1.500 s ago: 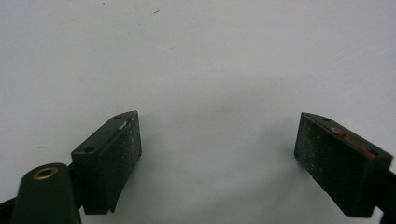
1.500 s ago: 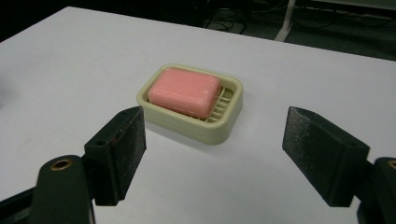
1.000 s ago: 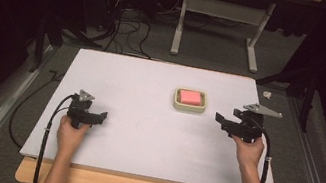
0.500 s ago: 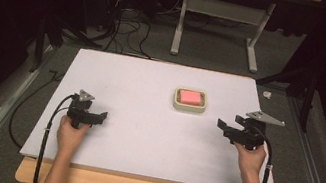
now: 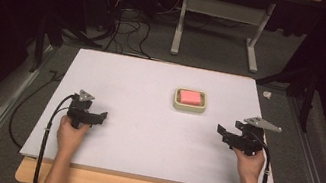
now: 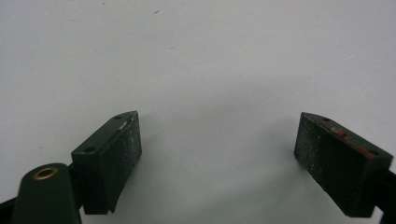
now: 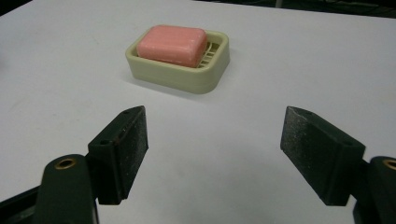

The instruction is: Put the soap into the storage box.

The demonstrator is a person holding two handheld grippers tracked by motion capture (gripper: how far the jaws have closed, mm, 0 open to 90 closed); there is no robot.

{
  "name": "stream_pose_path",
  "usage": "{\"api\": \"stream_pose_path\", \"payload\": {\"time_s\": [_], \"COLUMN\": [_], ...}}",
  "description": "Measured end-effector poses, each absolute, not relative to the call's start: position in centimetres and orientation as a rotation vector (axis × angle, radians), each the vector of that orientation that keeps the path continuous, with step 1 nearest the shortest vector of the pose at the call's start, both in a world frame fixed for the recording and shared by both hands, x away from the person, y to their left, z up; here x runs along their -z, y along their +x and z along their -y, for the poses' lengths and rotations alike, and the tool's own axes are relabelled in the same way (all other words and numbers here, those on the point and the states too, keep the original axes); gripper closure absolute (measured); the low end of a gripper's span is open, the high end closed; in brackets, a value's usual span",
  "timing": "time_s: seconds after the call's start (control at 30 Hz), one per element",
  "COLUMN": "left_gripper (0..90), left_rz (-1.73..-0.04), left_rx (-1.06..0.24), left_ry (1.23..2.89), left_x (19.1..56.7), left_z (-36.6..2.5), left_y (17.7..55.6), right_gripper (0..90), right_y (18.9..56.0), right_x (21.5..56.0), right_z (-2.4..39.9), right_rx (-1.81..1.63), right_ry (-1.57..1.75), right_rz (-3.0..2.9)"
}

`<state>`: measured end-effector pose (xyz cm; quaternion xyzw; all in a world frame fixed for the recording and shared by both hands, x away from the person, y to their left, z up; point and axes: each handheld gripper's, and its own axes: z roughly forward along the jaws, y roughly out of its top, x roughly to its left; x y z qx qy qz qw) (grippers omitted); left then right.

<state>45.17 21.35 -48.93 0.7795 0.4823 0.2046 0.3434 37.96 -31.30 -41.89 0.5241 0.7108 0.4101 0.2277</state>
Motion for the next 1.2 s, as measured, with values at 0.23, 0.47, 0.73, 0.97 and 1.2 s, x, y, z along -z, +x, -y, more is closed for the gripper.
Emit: {"api": "stream_pose_path", "payload": {"time_s": [0.23, 0.47, 0.73, 0.97, 1.2], "left_gripper": [15.3, 15.3, 15.3, 15.2, 15.3], "left_rz": [-1.253, -1.253, -1.253, -1.253, -1.253], "left_rx": [-0.532, -0.531, -0.532, -0.532, -0.531], "left_ry": [2.026, 2.027, 2.026, 2.026, 2.027], "left_x": [48.9, 48.9, 48.9, 48.9, 48.9], "left_z": [-21.4, -21.4, -21.3, -21.4, -21.4], "left_y": [45.2, 45.2, 45.2, 45.2, 45.2], "right_gripper": [23.8, 23.9, 24.1, 24.5, 24.6], "right_y": [37.9, 38.1, 38.4, 38.7, 38.9], "right_x": [42.7, 43.5, 44.6, 45.8, 46.6], "right_z": [31.5, 31.5, 31.6, 31.5, 31.4], "right_rx": [-1.124, -1.115, -1.107, -1.094, -1.062], "right_ry": [1.465, 1.487, 1.527, 1.553, 1.562], "right_rz": [-1.963, -1.97, -1.972, -1.975, -1.976]}}
